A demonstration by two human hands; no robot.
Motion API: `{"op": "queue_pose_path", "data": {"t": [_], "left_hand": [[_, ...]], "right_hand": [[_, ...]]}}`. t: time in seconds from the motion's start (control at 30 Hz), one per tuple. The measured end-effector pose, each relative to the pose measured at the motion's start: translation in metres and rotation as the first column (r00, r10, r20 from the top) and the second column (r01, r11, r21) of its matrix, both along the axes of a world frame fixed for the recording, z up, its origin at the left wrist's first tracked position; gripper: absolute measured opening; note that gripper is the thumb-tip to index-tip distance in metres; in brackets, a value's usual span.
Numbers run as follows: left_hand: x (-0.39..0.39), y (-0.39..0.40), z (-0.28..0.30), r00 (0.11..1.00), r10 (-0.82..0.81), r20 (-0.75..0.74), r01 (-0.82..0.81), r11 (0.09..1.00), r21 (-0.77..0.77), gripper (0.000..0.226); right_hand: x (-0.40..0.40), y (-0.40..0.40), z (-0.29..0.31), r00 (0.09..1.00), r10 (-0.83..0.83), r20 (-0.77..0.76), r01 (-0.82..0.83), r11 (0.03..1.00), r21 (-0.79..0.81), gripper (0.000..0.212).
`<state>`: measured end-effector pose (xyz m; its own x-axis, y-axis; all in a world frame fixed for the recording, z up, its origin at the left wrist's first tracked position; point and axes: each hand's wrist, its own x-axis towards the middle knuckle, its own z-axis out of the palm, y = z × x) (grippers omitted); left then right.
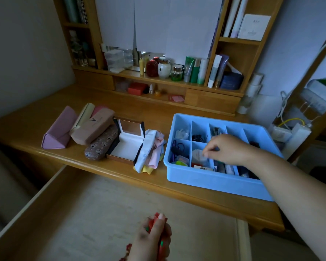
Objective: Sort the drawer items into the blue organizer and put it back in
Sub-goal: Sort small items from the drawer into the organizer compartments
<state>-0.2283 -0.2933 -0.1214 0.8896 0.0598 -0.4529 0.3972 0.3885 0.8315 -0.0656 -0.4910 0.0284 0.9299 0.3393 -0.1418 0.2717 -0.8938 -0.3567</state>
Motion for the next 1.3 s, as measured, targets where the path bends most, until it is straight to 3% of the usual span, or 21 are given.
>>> {"op": "queue_pose_path", "data": {"t": [0.07, 0.1, 0.2, 0.3, 0.43, 0.53, 0.63, 0.73, 0.8, 0.87, 0.93, 1.1, 1.23, 1.3], "left_hand": [[0.001, -0.001, 0.010, 0.996, -0.082, 0.030, 0.081, 0.996, 0.032, 0.041], [0.001, -0.003, 0.017, 0.992, -0.113, 0.058, 0.111, 0.993, 0.036, 0.042], [0.006, -0.014, 0.036, 0.983, -0.096, 0.159, 0.106, 0.993, -0.052, 0.043], [0.009, -0.024, 0.047, 0.973, -0.104, 0.206, 0.125, 0.988, -0.091, 0.035], [0.009, -0.024, 0.052, 0.939, -0.246, 0.239, 0.277, 0.955, -0.103, 0.042], [0.012, -0.019, 0.051, 0.919, -0.305, 0.249, 0.341, 0.932, -0.119, 0.062], [0.014, -0.015, 0.048, 0.899, -0.335, 0.281, 0.379, 0.918, -0.117, 0.051], [0.016, -0.013, 0.045, 0.947, -0.263, 0.186, 0.286, 0.952, -0.110, 0.052], [0.019, -0.011, 0.037, 0.991, -0.133, 0.009, 0.133, 0.984, -0.122, 0.049], [0.021, -0.008, 0.027, 0.992, -0.023, -0.125, 0.008, 0.993, -0.116, 0.051], [0.023, -0.006, 0.021, 0.979, 0.039, -0.199, -0.058, 0.994, -0.095, 0.056], [0.022, -0.003, 0.013, 0.966, 0.121, -0.230, -0.136, 0.989, -0.053, 0.052], [0.024, -0.006, 0.015, 0.955, 0.204, -0.216, -0.222, 0.973, -0.062, 0.047], [0.027, -0.008, 0.020, 0.944, 0.254, -0.210, -0.276, 0.958, -0.081, 0.043]], "right_hand": [[-0.021, -0.001, 0.005, 0.983, -0.064, 0.171, 0.025, 0.975, 0.222, 0.015], [-0.038, 0.003, 0.005, 0.983, -0.069, 0.173, 0.008, 0.943, 0.332, 0.015], [-0.087, 0.019, -0.010, 0.992, 0.098, -0.086, -0.053, 0.905, 0.422, 0.012], [-0.113, 0.028, -0.027, 0.929, 0.185, -0.320, -0.002, 0.868, 0.497, 0.011], [-0.117, 0.026, -0.030, 0.891, 0.185, -0.415, 0.099, 0.813, 0.574, 0.017], [-0.116, 0.029, -0.029, 0.861, 0.224, -0.458, 0.102, 0.804, 0.585, 0.012], [-0.107, 0.031, -0.021, 0.889, 0.189, -0.417, 0.092, 0.818, 0.568, 0.013], [-0.073, 0.017, 0.006, 0.983, -0.089, -0.159, 0.169, 0.776, 0.608, 0.018], [-0.046, 0.007, 0.020, 0.976, -0.214, 0.048, 0.152, 0.819, 0.554, 0.019], [-0.025, 0.005, 0.018, 0.969, -0.190, 0.159, 0.124, 0.927, 0.354, 0.021], [-0.013, 0.009, 0.004, 0.981, -0.113, 0.158, 0.089, 0.985, 0.147, 0.023], [-0.001, 0.021, -0.025, 0.998, 0.019, 0.063, -0.013, 0.995, -0.096, 0.025], [0.004, 0.023, -0.012, 0.993, 0.020, -0.115, -0.031, 0.995, -0.096, 0.025], [0.000, 0.021, 0.001, 0.999, -0.013, 0.041, 0.012, 1.000, 0.016, 0.019]]}}
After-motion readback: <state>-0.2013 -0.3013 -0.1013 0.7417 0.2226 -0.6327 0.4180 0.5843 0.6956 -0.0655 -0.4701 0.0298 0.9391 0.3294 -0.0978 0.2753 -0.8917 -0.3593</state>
